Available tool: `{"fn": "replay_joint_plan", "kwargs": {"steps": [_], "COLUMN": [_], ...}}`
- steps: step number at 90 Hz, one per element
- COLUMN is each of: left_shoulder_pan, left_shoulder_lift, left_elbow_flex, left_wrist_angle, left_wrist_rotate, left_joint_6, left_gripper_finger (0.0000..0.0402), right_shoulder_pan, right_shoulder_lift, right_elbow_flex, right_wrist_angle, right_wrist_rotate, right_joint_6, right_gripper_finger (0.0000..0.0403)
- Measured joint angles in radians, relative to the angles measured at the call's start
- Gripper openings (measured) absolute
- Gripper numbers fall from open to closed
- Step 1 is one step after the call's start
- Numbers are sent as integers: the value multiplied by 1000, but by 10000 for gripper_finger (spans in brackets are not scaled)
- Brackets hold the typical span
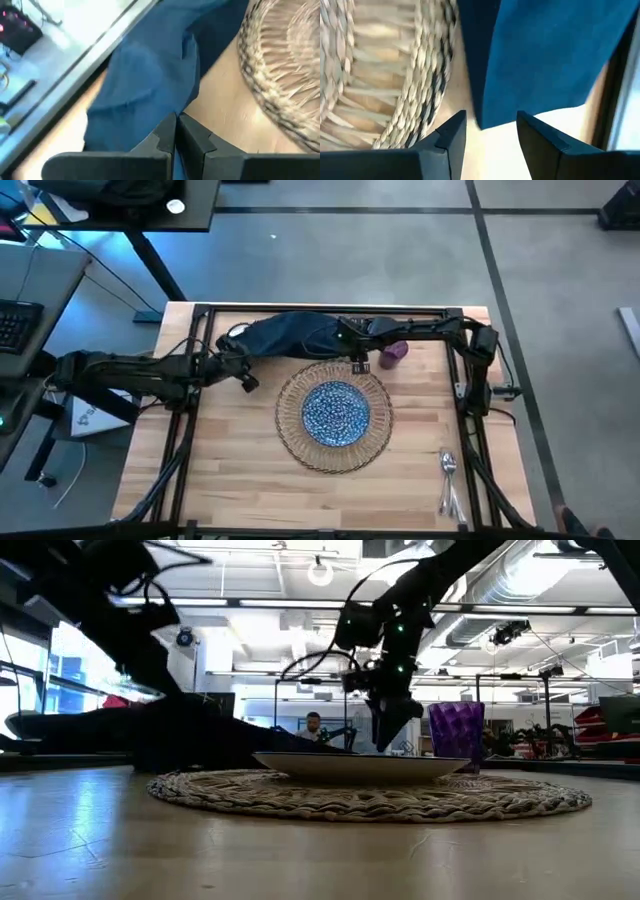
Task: Set table place
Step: Fold the blue table napkin
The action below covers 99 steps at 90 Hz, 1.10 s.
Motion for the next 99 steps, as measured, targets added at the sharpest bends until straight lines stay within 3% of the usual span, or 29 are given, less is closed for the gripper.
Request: {"fn": "replay_joint_plan", "kwargs": {"steps": [30, 52, 64, 78, 99], "left_shoulder_pan": [0, 0, -1, -2, -3], "left_shoulder_lift": [-9, -2, 21, 50, 98], "left_elbow_flex": [201, 245, 245, 245, 212], "left_wrist_angle": [-125, -143, -141, -141, -163], "left_wrist_rotate": [24, 160, 197, 229, 234], "left_joint_6": [156, 163, 141, 122, 82], "left_gripper_finger": [0, 0, 0, 0, 0], "right_shoulder_pan": [2, 2, -4, 2, 50], "right_shoulder_lift": [5, 8, 21, 28, 40], "right_elbow_flex": [-133, -190, -221, -237, -187], "right_wrist_angle": [232, 365, 426, 457, 476], "right_wrist_rotate": [35, 44, 34, 32, 146], "right_joint_6": [48, 44, 44, 14, -88], "right_gripper_finger": [142, 138, 98, 12, 0]}}
